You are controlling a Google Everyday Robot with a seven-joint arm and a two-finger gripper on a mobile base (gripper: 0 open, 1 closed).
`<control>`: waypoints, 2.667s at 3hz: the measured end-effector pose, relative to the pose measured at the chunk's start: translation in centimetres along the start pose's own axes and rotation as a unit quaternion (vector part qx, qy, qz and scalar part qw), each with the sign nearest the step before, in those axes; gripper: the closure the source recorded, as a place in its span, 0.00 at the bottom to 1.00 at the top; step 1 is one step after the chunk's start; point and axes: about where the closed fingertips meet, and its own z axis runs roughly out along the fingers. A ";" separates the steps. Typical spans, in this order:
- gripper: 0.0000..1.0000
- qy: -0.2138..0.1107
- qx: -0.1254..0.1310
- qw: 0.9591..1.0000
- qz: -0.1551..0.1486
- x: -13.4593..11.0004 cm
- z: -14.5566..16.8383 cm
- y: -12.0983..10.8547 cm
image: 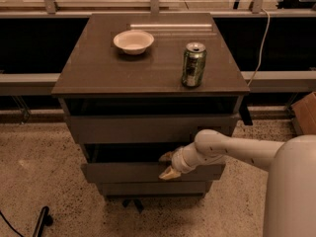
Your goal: Open middle drawer
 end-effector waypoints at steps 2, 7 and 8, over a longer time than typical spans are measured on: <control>0.59 0.023 -0.064 0.998 0.019 1.6 -2.2 5.0; 0.00 0.034 -0.084 0.995 0.043 2.8 -4.8 8.6; 0.00 0.047 -0.097 0.993 0.042 3.0 -3.2 9.4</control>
Offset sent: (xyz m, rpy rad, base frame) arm -0.0940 -0.0467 -0.0009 -0.0964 0.2279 0.0612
